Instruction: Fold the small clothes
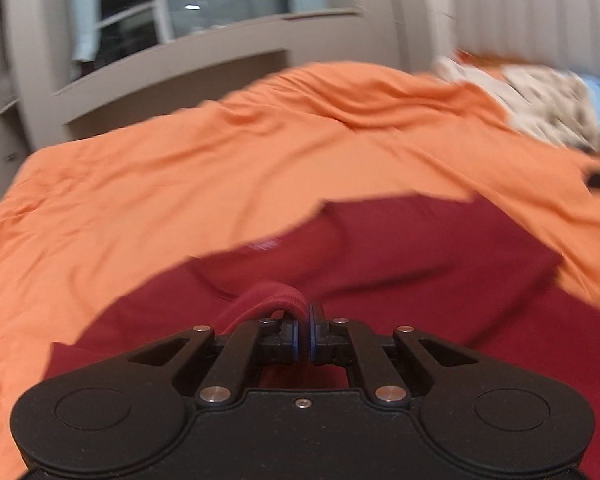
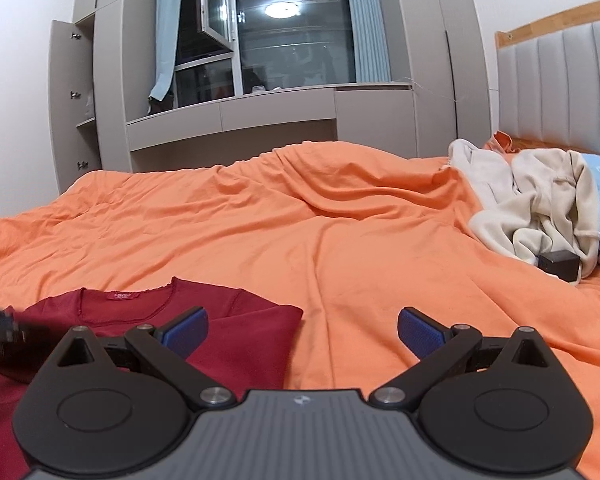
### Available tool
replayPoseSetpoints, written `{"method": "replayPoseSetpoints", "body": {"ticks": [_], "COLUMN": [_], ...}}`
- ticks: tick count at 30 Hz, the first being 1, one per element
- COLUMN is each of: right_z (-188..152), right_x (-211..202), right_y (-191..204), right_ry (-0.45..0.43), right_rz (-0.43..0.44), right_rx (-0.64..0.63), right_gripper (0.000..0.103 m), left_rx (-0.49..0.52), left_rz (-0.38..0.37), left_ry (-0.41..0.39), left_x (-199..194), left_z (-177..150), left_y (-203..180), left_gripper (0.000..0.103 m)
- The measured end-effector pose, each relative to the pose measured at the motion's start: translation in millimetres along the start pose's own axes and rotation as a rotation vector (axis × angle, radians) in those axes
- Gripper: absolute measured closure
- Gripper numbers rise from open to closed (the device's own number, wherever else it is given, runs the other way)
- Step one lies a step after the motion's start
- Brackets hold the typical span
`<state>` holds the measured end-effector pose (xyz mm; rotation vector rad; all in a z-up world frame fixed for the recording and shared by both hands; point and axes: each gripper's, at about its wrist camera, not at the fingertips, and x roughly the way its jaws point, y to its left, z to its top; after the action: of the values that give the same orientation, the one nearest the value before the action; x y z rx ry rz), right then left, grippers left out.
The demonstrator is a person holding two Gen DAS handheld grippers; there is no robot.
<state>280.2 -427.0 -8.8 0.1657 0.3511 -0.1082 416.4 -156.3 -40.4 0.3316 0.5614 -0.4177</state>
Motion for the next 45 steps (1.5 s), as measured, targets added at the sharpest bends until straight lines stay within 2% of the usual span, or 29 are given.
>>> {"method": "replayPoseSetpoints", "body": {"ticks": [1, 5, 7, 11, 17, 25, 30, 34, 37, 41, 43, 45], "right_z": [0, -2, -4, -6, -7, -3, -4, -9, -14, -22, -24, -25], "right_x": [1, 6, 8, 12, 5, 5, 9, 19, 28, 34, 33, 32], "right_y": [0, 3, 6, 12, 15, 10, 16, 26, 43, 70, 84, 98], "right_ry": [0.004, 0.027, 0.038, 0.053, 0.041, 0.064, 0.075, 0.11, 0.148, 0.182, 0.188, 0.193], "right_rz": [-0.003, -0.013, -0.02, -0.038, -0.063, -0.063, -0.053, -0.026, 0.003, 0.052, 0.108, 0.2], "right_rx": [0.0, -0.008, -0.013, -0.027, -0.028, -0.019, -0.037, -0.058, -0.104, -0.191, -0.221, -0.245], "right_gripper": [0.0, 0.0, 0.0, 0.0, 0.0, 0.0, 0.0, 0.0, 0.0, 0.0, 0.0, 0.0], "left_rx": [0.027, 0.059, 0.046, 0.059, 0.144, 0.24, 0.244, 0.201, 0.148, 0.112, 0.096, 0.062], "left_rz": [-0.009, -0.061, -0.099, -0.156, -0.151, -0.191, -0.203, -0.15, -0.055, 0.075, 0.143, 0.204], "left_ry": [0.012, 0.019, 0.014, -0.005, -0.016, 0.015, -0.008, -0.021, -0.037, -0.046, -0.028, 0.001], "left_x": [3, 0, -7, -23, -25, -20, -30, -43, -56, -75, -83, -93], "left_z": [-3, -8, -8, -8, 0, -8, -10, -10, -12, -20, -28, -40], "left_y": [-6, -13, -10, -6, -24, -42, -38, -22, 3, 42, 66, 94], "left_gripper": [0.083, 0.062, 0.045, 0.041, 0.036, 0.031, 0.022, 0.014, 0.006, 0.002, 0.002, 0.001]}}
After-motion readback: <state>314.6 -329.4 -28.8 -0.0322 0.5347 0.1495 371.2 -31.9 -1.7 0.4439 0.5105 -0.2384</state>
